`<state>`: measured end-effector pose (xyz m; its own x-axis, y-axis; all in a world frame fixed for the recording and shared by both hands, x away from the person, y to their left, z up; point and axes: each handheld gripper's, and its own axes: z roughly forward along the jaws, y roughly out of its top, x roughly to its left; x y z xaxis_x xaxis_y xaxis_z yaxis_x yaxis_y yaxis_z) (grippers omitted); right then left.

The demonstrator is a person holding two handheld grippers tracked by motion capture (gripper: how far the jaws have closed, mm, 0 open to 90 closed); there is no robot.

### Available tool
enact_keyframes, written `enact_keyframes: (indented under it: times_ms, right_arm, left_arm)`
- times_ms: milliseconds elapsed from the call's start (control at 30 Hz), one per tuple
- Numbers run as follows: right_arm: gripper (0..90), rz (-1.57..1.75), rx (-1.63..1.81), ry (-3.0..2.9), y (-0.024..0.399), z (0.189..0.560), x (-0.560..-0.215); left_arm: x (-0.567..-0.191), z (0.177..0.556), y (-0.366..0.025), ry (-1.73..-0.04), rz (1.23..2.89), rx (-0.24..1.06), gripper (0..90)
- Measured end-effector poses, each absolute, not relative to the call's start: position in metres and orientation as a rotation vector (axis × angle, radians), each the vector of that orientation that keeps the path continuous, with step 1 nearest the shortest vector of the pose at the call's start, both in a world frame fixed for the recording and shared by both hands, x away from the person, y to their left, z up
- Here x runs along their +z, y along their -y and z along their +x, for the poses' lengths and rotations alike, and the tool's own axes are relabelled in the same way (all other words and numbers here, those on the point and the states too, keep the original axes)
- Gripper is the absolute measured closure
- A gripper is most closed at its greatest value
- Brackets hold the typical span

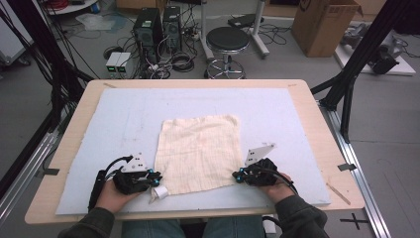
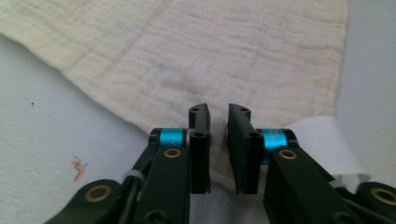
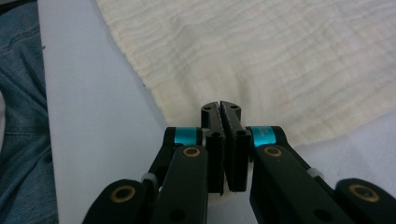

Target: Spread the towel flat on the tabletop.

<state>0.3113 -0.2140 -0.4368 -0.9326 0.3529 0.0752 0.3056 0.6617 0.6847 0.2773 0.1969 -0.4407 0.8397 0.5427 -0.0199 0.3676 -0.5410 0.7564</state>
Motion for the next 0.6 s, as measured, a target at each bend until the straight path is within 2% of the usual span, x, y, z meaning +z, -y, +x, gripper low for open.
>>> enact_keyframes:
  times_ms: [233, 600]
  right_arm:
    - [89.1, 0.518, 1.154, -2.833, 0.215, 0.304, -0.436]
    - [89.0, 0.523, 1.191, -2.846, 0.224, 0.291, -0.435]
  left_arm:
    - [-0.439, 0.278, -0.2, -0.664, 2.197, 0.28, 84.9]
    - [-0.434, 0.274, -0.204, -0.648, 2.166, 0.273, 85.0]
